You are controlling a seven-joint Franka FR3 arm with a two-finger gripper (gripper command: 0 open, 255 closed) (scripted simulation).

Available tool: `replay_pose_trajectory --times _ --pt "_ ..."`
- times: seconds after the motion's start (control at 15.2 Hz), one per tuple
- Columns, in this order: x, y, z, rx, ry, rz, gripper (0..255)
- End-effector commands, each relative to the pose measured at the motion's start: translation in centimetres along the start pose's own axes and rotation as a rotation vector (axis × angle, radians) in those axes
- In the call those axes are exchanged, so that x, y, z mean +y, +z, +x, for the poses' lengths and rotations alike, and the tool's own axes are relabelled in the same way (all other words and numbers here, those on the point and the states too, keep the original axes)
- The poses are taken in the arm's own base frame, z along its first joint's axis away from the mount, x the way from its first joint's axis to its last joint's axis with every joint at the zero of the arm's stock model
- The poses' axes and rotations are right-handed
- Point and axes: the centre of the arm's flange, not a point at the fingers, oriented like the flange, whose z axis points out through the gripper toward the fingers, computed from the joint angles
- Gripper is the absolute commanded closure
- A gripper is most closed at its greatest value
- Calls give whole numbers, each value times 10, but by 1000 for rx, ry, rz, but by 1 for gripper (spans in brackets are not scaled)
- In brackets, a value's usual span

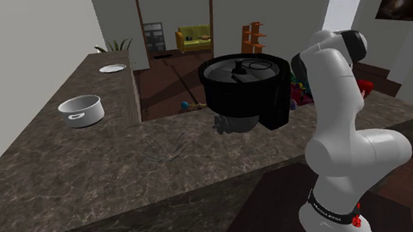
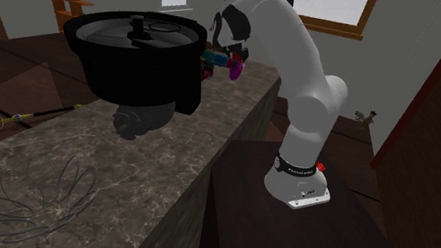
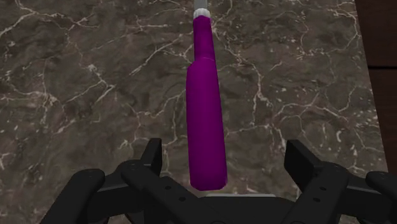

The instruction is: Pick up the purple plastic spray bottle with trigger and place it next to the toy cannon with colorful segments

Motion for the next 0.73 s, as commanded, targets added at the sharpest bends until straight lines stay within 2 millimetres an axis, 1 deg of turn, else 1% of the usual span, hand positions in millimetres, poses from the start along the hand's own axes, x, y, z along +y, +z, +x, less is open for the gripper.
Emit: replay_pose_trajectory --times 0.0,0.13,0.66 --pt "0 -20 0 0 0 0 0" --pt "0 -44 0 0 0 0 0" --pt "0 -44 0 0 0 0 0"
